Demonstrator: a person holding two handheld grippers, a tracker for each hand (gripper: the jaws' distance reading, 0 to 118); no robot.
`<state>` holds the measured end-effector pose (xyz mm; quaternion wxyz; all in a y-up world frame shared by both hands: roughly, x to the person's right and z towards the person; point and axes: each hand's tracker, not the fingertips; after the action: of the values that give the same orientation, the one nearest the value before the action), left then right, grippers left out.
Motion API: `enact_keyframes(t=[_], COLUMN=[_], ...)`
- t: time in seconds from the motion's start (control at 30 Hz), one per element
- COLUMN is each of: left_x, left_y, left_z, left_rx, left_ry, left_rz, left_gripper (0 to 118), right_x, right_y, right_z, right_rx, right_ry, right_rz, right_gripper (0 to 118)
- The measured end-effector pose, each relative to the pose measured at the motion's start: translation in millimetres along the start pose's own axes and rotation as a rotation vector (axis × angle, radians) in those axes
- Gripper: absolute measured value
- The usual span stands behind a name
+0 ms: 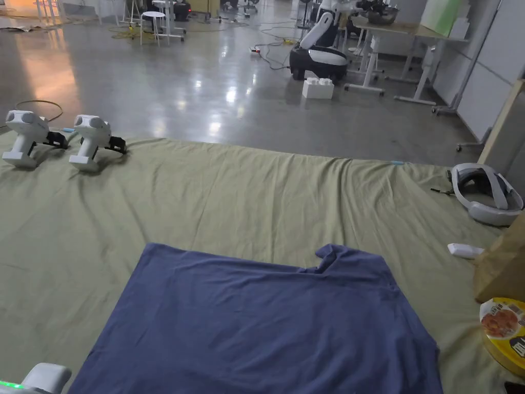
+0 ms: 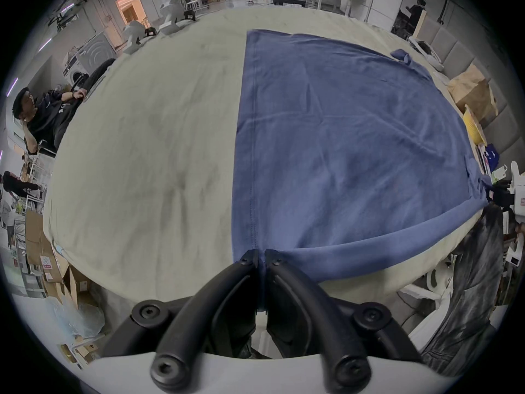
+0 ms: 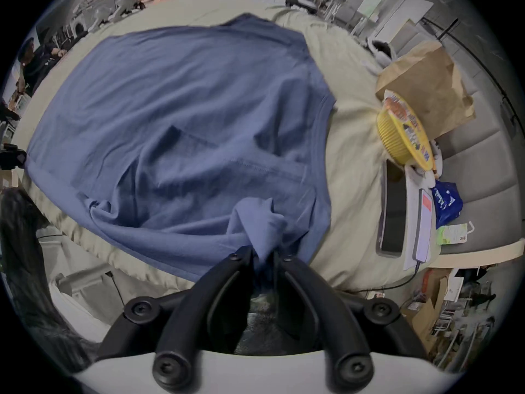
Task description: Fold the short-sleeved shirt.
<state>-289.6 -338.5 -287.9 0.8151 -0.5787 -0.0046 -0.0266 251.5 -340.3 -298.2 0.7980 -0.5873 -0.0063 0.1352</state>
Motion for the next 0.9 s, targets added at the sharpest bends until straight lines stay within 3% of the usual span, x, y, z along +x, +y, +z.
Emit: enact_keyframes(t=[0.07, 0.1, 0.17, 0.23, 0.37, 0.57, 0.7, 0.77, 0.8, 0.83, 0.87, 0.9], left_x=[0.0, 0.1, -1.3, -2.7, 6.3, 33.1, 44.0, 53.0, 57.8, 61.5, 64.1, 66.7], left_y=[-0.8, -0.1, 0.7, 6.2, 20.1, 42.1, 49.7, 49.9, 50.4, 50.7, 51.7, 52.7], left_z=[1.6, 3.5, 10.5, 20.4, 50.3, 91.9, 101.4, 108.7, 109.7, 111.4, 112.8, 113.5], left_rx=[0.012, 0.019, 0.056, 0.125, 0.336, 0.687, 0.883, 0.961, 0.984, 1.009, 1.018, 1.030], left_ry=[0.000, 0.002, 0.024, 0.018, 0.020, 0.055, 0.081, 0.094, 0.102, 0.102, 0.108, 0.139], left_rz=[0.019, 0.025, 0.046, 0.072, 0.049, 0.073, 0.075, 0.078, 0.081, 0.079, 0.079, 0.088], left_gripper=[11, 25, 53, 64, 64, 63, 63, 61, 56, 44, 24, 17], right_x=[0.9, 2.1, 6.4, 11.9, 18.0, -3.4, -29.0, -40.5, -45.0, -48.7, -52.8, -55.7], right_y=[-1.7, -1.6, -0.1, 4.6, 19.5, 41.9, 48.9, 51.6, 53.1, 55.8, 56.9, 57.6], right_z=[4.0, 8.4, 19.9, 34.0, 64.9, 96.1, 108.8, 114.1, 116.1, 116.4, 118.8, 121.0], right_rx=[0.025, 0.047, 0.116, 0.190, 0.423, 0.728, 0.929, 1.010, 1.036, 1.057, 1.077, 1.108], right_ry=[0.002, -0.007, -0.029, -0.039, 0.017, 0.018, -0.032, -0.046, -0.052, -0.059, -0.076, -0.076], right_rz=[-0.022, -0.036, -0.083, -0.142, -0.241, -0.295, -0.299, -0.301, -0.310, -0.322, -0.347, -0.351], right_gripper=[43, 56, 69, 75, 75, 71, 63, 47, 34, 27, 24, 20])
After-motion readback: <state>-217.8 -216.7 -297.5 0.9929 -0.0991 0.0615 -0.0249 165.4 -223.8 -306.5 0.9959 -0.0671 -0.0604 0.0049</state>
